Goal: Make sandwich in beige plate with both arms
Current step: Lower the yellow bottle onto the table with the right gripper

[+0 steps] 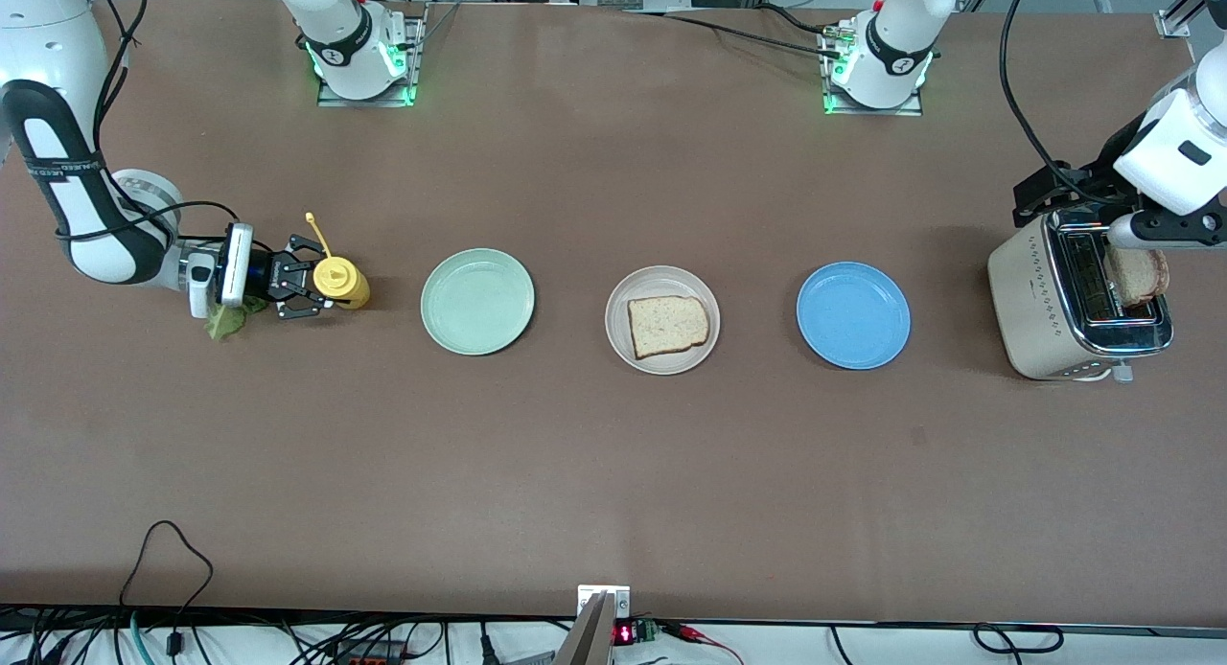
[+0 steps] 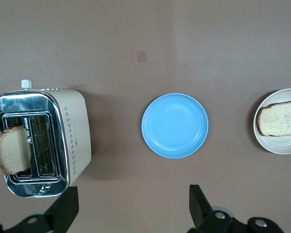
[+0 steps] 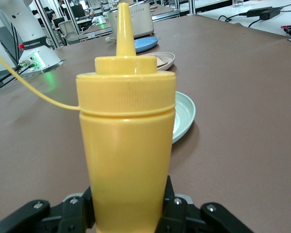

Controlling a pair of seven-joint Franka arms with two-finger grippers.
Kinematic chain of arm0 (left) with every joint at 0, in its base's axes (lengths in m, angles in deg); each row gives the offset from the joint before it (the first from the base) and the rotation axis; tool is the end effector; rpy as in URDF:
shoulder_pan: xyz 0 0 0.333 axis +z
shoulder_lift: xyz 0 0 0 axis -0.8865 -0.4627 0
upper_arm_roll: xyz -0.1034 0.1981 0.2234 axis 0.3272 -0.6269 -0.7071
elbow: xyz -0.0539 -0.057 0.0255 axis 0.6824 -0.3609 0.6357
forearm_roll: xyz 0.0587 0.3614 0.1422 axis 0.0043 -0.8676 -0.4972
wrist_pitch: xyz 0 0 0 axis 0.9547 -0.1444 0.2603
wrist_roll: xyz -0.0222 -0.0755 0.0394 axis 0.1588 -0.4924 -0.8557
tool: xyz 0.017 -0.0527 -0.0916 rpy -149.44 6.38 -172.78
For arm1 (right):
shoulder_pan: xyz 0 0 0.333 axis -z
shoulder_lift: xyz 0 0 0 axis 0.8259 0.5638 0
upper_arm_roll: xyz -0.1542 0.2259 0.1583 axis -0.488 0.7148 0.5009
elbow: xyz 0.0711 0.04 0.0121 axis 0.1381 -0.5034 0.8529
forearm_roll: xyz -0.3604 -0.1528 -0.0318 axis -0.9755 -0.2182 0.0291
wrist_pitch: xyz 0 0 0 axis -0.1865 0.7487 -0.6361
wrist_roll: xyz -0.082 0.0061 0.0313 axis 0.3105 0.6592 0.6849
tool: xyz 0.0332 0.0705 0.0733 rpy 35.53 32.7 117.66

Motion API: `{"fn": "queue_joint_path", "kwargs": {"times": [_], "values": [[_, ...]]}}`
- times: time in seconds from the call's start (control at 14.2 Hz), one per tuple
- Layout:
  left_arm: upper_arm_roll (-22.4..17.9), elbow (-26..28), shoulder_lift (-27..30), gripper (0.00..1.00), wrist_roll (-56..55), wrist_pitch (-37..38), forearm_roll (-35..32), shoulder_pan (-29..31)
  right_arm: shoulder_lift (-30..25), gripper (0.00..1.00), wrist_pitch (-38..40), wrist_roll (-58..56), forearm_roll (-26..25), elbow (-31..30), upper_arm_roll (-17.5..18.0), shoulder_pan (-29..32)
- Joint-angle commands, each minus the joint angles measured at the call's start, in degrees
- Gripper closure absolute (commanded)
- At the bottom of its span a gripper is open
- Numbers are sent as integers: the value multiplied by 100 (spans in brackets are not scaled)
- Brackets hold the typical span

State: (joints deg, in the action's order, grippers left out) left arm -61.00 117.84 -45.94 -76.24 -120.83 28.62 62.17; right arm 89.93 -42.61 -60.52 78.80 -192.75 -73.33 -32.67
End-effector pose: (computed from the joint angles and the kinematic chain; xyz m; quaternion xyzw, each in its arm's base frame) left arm 0.5562 -0.0299 0.6015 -0.9996 -0.0063 0.0266 0.0103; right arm 0.5021 -0.0736 0.1493 -0.6594 -0.5331 -0.3223 0.4208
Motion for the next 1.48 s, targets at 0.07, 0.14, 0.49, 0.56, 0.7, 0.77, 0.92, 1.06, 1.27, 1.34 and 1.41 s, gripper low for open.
{"fn": "queue_joint_path", "kwargs": {"times": [0.07, 0.14, 0.49, 0.56, 0.7, 0.77, 0.92, 1.06, 1.27, 1.34, 1.41], "values": [[22, 70, 129, 0, 26, 56, 50, 18, 24, 95, 29, -148, 186, -75, 66, 107], [31, 70, 129, 0, 26, 56, 50, 9, 60, 93, 29, -148, 195, -57, 66, 107], [31, 70, 129, 0, 26, 56, 50, 1, 86, 93, 108, -270, 187, -48, 66, 256], [31, 70, 129, 0, 26, 56, 50, 0, 86, 93, 117, -358, 187, -57, 66, 274], [31, 70, 129, 0, 26, 56, 42, 1, 148, 93, 134, -420, 178, -57, 66, 362], [31, 70, 129, 0, 26, 38, 42, -8, 183, 93, 134, -490, 186, -57, 66, 362], [31, 61, 129, 0, 26, 38, 42, -26, 244, 93, 134, -517, 187, -57, 66, 379], [23, 70, 129, 0, 17, 21, 42, -26, 253, 93, 134, -517, 187, -57, 66, 406], [22, 70, 129, 0, 17, -6, 50, -17, 288, 78, 135, -517, 187, -57, 66, 415], [22, 70, 129, 0, 17, -15, 50, -17, 297, 72, 134, -509, 187, -57, 66, 415], [22, 70, 129, 0, 17, -23, 50, -8, 297, 66, 134, -509, 187, -57, 66, 415]]}}
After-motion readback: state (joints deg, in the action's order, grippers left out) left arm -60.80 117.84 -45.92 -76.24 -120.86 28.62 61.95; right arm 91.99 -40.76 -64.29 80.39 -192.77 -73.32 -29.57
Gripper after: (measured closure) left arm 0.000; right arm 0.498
